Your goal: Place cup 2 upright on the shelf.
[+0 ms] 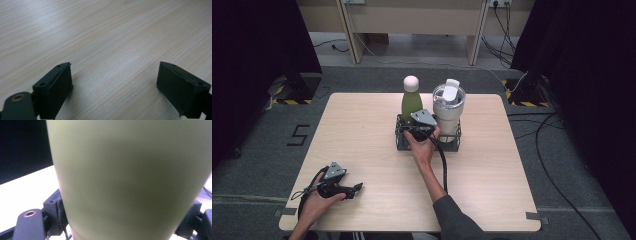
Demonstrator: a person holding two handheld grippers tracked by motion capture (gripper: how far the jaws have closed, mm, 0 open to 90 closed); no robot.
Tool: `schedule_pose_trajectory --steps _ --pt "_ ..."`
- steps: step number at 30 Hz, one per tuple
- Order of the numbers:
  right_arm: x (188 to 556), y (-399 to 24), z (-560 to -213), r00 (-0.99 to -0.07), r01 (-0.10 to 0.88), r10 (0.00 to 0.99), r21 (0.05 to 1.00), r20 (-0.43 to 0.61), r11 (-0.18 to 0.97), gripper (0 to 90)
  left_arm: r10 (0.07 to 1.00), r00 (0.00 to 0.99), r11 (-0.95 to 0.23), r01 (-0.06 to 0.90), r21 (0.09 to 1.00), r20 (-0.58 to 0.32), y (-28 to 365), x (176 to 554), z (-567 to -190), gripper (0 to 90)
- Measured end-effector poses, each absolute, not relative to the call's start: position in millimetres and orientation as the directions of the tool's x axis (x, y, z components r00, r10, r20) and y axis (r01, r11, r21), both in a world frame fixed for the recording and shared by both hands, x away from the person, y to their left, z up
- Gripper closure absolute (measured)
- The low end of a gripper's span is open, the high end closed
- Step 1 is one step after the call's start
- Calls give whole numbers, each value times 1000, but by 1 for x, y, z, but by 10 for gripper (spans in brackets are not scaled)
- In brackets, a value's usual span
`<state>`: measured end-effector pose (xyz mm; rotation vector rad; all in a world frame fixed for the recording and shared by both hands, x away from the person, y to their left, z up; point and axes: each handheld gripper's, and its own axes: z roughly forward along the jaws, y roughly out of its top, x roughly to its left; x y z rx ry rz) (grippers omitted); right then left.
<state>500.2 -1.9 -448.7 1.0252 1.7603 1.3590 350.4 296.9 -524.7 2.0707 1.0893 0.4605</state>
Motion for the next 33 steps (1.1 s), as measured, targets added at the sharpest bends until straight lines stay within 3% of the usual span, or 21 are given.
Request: schedule_pose_trajectory --steps 33 --pt "477 -6 -441 -395 159 911 968 -118 194 156 818 575 -366 553 749 -24 297 350 -525 122"
